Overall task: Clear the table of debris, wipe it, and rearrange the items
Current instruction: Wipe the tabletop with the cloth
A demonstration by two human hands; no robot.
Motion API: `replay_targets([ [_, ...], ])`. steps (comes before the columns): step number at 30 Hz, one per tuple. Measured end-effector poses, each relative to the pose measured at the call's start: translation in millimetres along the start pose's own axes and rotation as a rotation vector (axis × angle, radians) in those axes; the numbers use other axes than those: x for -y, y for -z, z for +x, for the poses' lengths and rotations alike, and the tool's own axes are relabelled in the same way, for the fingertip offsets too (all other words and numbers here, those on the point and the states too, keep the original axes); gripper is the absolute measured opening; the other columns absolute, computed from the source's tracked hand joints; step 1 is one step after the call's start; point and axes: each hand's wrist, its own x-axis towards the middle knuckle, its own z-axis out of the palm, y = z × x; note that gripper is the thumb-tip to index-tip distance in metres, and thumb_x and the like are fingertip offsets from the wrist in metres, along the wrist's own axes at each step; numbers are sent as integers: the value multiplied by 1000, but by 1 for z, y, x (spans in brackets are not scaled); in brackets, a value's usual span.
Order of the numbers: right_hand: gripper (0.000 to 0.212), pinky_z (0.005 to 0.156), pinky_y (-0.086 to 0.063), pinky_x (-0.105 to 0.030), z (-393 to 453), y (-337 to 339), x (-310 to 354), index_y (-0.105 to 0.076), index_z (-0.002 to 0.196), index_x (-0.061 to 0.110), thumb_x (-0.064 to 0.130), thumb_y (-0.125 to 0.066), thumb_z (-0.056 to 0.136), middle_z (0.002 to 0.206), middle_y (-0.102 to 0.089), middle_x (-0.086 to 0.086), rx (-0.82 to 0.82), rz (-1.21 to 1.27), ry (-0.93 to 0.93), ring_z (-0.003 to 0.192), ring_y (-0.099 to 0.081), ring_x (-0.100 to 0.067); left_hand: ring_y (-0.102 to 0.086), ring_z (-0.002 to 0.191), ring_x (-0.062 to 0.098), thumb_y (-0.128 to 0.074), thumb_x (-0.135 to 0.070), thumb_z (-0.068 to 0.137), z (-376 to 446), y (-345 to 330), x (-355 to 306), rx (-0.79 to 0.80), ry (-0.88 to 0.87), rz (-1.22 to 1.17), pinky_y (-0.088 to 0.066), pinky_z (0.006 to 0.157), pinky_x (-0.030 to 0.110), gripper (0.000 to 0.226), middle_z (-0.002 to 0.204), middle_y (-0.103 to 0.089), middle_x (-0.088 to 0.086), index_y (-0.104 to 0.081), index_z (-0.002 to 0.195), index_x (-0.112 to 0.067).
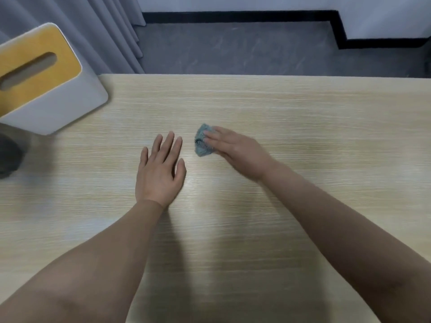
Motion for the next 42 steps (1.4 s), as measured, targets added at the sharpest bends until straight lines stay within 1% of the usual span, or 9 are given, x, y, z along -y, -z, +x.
replay_targets([
  [8,39,111,-14,-16,53,17,-37,-44,138,17,22,-39,101,148,-37,2,-354,65,-669,138,-28,-11,-5,145,10,-18,-42,92,0,0,0,-11,9,-17,-1,116,36,58,155,-17,-9,-28,147,-27],
  [12,40,114,-16,-23,62,-1,-3,-44,139,15,19,-42,99,147,-38,-2,-105,49,-249,139,-29,-15,-8,144,12,-20,-41,92,1,0,0,-18,-6,-15,-5,116,39,57,155,-20,-7,-30,146,-25],
  [14,40,114,-17,-24,64,13,-23,-45,138,16,18,-45,98,147,-38,-1,-42,61,-205,139,-28,-16,-8,144,12,-20,-41,92,1,-1,2,-16,-10,-15,-5,116,39,57,155,-20,-8,-30,146,-25],
  [21,40,113,-27,-33,74,35,-73,-43,139,10,10,-41,98,146,-40,-4,-420,5,-789,136,-33,-18,-9,144,12,-21,-41,92,2,0,1,-28,-12,-33,-6,116,40,58,154,-22,-7,-34,145,-24],
  [23,40,113,-23,-26,82,21,-52,-42,140,15,14,-38,100,145,-41,-3,-407,85,-711,134,-34,-15,-8,144,11,-20,-42,92,1,-1,2,-27,-11,-34,-5,116,40,58,154,-21,-8,-33,145,-24],
  [28,41,113,-15,-23,80,15,-26,-43,139,15,15,-46,98,148,-37,-2,8,59,-123,139,-28,-17,-12,144,15,-21,-41,92,2,-2,3,-22,-15,-6,-8,116,42,58,154,-22,-6,-34,145,-23],
  [32,38,113,-21,-21,67,43,-72,-45,138,20,23,-42,99,146,-40,1,-195,137,-444,132,-35,-6,-11,144,14,-20,-42,91,2,-2,2,-23,-8,-6,-6,116,39,58,154,-22,-6,-33,145,-24],
  [35,39,113,-23,-27,65,39,-72,-42,139,12,15,-39,100,148,-37,-4,-351,6,-697,138,-31,-17,-10,144,14,-19,-41,91,2,-1,1,-23,-10,-9,-5,116,39,58,154,-23,-6,-33,145,-24],
  [42,42,111,-26,-30,54,-6,-12,-48,135,15,9,-51,94,144,-44,-3,-26,27,-41,136,-36,-21,-11,144,15,-18,-42,92,2,-2,2,-25,-15,-20,-5,117,40,59,154,-22,-6,-32,145,-23],
])
